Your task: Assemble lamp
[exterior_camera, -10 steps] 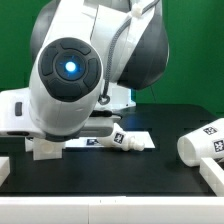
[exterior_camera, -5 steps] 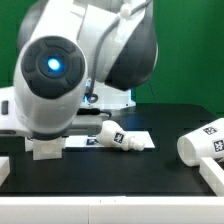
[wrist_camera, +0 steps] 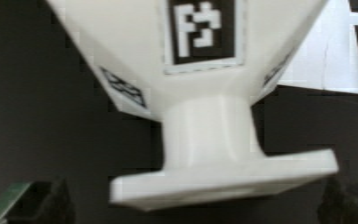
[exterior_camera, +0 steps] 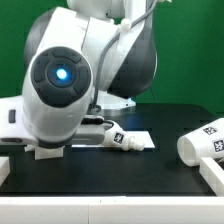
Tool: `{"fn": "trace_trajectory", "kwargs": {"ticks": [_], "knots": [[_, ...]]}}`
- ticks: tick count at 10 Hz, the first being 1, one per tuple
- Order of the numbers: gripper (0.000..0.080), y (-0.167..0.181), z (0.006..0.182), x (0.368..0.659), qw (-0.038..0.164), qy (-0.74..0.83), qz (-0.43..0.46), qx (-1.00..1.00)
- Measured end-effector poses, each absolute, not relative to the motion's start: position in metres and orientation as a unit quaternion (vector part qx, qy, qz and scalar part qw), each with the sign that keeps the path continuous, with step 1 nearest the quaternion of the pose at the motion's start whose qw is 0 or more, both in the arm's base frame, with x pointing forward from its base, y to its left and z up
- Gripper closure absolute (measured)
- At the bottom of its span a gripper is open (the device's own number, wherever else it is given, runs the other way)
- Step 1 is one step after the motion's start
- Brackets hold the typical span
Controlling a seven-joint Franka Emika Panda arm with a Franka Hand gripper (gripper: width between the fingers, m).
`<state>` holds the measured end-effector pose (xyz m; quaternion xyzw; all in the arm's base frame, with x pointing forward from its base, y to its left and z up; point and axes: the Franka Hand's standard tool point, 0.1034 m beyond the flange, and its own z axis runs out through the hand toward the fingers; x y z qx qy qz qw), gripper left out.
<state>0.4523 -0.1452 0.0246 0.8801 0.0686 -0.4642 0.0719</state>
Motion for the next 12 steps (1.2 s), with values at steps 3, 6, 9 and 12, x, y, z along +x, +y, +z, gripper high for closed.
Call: {"fn": "trace_trajectory", "kwargs": {"ticks": [3, 6, 9, 12], "knots": [[0.0101, -0.143, 0.028, 0.456, 0.072, 0.07, -0.464, 0.88], [0.0101, -0.139, 0.016, 0.443, 0.071, 0.077, -0.467, 0.878], [0.0101, -0.14, 0.017, 0.443, 0.064, 0.09, -0.467, 0.877], [0.0272, -0.14, 0.017, 0.443, 0.064, 0.09, -0.468, 0.877]]}}
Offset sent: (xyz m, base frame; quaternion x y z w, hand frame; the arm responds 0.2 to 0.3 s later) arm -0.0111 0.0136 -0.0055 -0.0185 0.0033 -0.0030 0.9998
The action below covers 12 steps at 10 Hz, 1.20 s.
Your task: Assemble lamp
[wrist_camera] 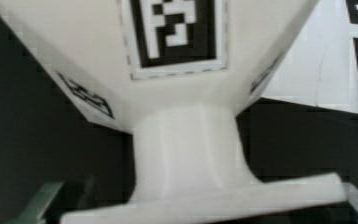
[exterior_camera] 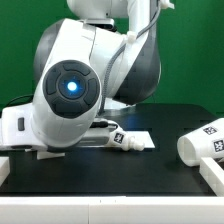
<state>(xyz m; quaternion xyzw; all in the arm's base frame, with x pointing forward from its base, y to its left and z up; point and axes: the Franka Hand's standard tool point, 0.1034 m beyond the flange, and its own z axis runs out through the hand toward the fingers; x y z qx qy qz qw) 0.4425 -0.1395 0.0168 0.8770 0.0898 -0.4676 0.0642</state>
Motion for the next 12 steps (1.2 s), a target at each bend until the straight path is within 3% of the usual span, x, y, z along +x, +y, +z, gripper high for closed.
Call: {"fn": "trace_trajectory", "kwargs": {"ticks": [4, 5, 7, 9, 10, 12], "knots": [[0.0272, -0.137, 0.019, 0.446, 0.06, 0.076, -0.462, 0.882], [0.0272, -0.133, 0.028, 0.456, 0.049, 0.053, -0.445, 0.893], [0.0272, -0.114, 0.062, 0.476, 0.008, -0.002, -0.466, 0.885], [0.0272, -0.096, 0.093, 0.515, -0.029, -0.034, -0.389, 0.92], [0.0272, -0.095, 0.108, 0.525, -0.025, -0.046, -0.353, 0.934], [0.0271, -0.099, 0.106, 0.532, -0.019, -0.045, -0.307, 0.951]]}}
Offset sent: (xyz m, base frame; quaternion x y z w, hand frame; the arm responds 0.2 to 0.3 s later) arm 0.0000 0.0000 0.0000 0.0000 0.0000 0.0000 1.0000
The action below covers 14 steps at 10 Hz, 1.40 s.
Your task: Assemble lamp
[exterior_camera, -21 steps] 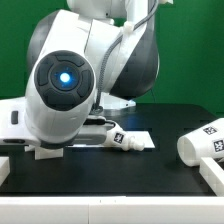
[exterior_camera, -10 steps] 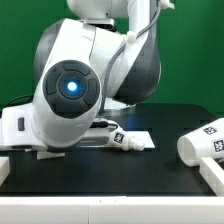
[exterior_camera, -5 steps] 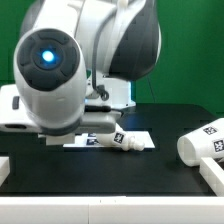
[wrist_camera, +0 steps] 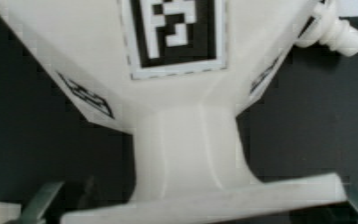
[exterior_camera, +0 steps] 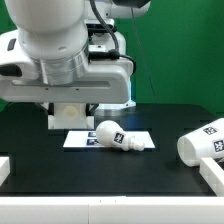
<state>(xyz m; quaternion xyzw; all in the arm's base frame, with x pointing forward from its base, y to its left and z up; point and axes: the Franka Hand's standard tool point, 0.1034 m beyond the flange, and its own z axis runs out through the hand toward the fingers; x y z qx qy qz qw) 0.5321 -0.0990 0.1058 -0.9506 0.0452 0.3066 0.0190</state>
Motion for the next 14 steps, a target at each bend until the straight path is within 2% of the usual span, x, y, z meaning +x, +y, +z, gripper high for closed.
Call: {"fn": "trace_trajectory", "kwargs": {"ticks": [2, 3, 5, 8, 12, 13, 14], "knots": [[0.0271, -0.1, 0.106, 0.54, 0.011, 0.043, 0.226, -0.973], [0.0271, -0.098, 0.107, 0.542, 0.014, 0.047, 0.202, -0.978], [0.0271, -0.068, 0.127, 0.57, 0.051, 0.087, 0.061, -0.993], [0.0271, -0.031, 0.133, 0.604, 0.026, 0.137, -0.096, -0.986], [0.0271, -0.038, 0.13, 0.602, -0.007, 0.12, -0.222, -0.968], [0.0271, -0.025, 0.123, 0.601, -0.012, 0.125, -0.269, -0.955], [0.0271, -0.004, 0.107, 0.598, -0.013, 0.114, -0.288, -0.951]]}}
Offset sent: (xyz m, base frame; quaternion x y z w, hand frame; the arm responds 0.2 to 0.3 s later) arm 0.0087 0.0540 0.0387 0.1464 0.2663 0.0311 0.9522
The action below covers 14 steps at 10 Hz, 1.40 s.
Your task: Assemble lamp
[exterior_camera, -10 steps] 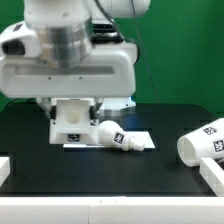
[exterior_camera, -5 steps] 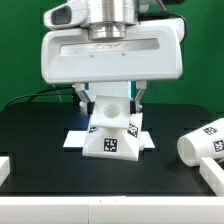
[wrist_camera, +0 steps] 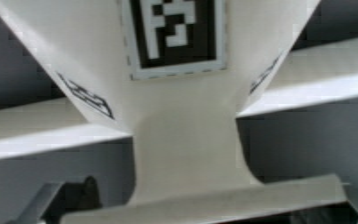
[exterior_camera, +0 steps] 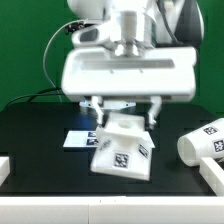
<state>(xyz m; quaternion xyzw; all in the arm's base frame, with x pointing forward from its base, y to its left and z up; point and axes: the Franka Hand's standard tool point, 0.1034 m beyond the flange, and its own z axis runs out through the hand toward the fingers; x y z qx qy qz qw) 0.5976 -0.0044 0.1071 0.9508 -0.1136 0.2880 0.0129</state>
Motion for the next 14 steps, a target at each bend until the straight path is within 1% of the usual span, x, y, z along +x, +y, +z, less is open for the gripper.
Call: {"fn": "trace_trajectory", "kwargs": {"ticks": [2, 3, 5, 6, 7, 8, 9, 11, 14], "knots": [[0.0271, 0.035, 0.082, 0.597, 0.007, -0.145, 0.297, 0.944], [0.0271, 0.047, 0.075, 0.594, 0.014, -0.126, 0.287, 0.95], [0.0271, 0.039, 0.077, 0.596, 0.017, -0.131, 0.288, 0.948], [0.0271, 0.039, 0.077, 0.596, 0.025, -0.107, 0.293, 0.95], [0.0271, 0.037, 0.068, 0.592, 0.044, -0.038, 0.293, 0.954], [0.0271, 0.041, 0.066, 0.595, 0.046, -0.018, 0.3, 0.953], [0.0271, 0.045, 0.062, 0.6, 0.043, 0.003, 0.301, 0.953], [0.0271, 0.045, 0.061, 0.605, 0.034, -0.002, 0.289, 0.957], [0.0271, 0.046, 0.061, 0.606, 0.032, -0.002, 0.285, 0.958]]}}
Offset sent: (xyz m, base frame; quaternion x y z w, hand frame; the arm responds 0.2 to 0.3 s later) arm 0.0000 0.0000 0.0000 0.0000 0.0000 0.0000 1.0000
